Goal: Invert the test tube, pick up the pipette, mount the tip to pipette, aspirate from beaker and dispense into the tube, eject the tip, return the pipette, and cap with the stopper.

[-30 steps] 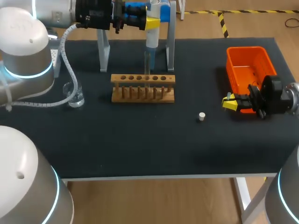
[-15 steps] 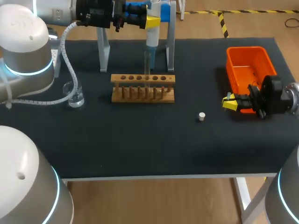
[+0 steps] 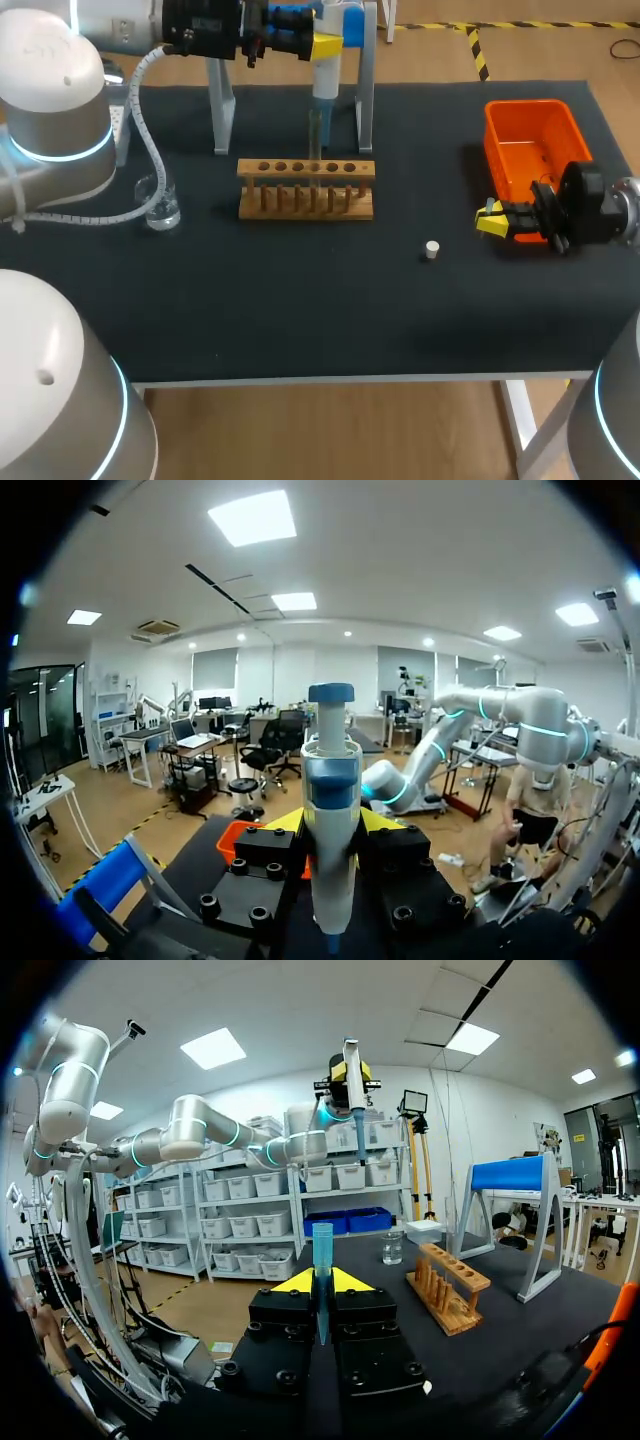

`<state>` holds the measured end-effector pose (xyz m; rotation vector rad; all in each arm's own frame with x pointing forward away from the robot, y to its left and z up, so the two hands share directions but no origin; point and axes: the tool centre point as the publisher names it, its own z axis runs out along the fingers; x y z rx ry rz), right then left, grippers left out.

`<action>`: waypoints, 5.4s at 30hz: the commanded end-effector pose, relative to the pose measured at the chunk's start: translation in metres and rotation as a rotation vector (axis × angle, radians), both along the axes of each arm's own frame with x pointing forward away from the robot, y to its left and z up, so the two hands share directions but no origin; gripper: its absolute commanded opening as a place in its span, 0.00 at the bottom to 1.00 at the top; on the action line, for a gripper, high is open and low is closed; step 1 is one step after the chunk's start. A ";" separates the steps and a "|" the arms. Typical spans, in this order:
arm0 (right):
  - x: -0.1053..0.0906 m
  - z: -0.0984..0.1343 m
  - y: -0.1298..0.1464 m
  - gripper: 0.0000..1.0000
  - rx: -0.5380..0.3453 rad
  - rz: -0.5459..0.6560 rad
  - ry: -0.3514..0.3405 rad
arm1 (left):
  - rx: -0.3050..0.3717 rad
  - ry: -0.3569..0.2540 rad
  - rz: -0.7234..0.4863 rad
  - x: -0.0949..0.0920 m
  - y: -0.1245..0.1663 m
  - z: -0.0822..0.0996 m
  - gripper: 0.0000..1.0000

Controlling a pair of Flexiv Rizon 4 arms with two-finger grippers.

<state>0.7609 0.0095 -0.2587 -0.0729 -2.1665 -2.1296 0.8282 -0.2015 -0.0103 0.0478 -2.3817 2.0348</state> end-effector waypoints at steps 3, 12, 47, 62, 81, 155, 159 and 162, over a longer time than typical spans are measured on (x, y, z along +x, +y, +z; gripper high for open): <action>-0.001 0.000 -0.001 0.00 0.000 0.001 -0.001 | 0.006 -0.011 0.034 -0.011 -0.011 0.002 0.00; -0.001 0.000 -0.001 0.00 0.000 0.001 -0.001 | 0.025 -0.008 0.094 -0.015 -0.023 0.009 0.00; -0.001 0.000 -0.001 0.00 0.000 0.001 -0.001 | -0.005 -0.012 0.082 -0.005 -0.047 0.010 0.00; -0.001 0.000 -0.001 0.00 0.000 0.001 -0.001 | -0.003 -0.006 0.089 -0.004 -0.046 0.009 0.00; -0.001 0.000 -0.001 0.00 0.000 0.001 -0.001 | -0.003 -0.007 0.090 -0.004 -0.045 0.009 0.00; 0.041 0.029 0.150 0.00 -0.015 0.073 -0.016 | -0.003 -0.007 0.090 -0.004 -0.045 0.009 0.00; 0.041 0.029 0.155 0.00 -0.017 0.075 -0.016 | -0.003 -0.007 0.090 -0.004 -0.045 0.009 0.00; 0.041 0.029 0.157 0.00 -0.017 0.074 -0.017 | -0.003 -0.007 0.090 -0.004 -0.045 0.009 0.00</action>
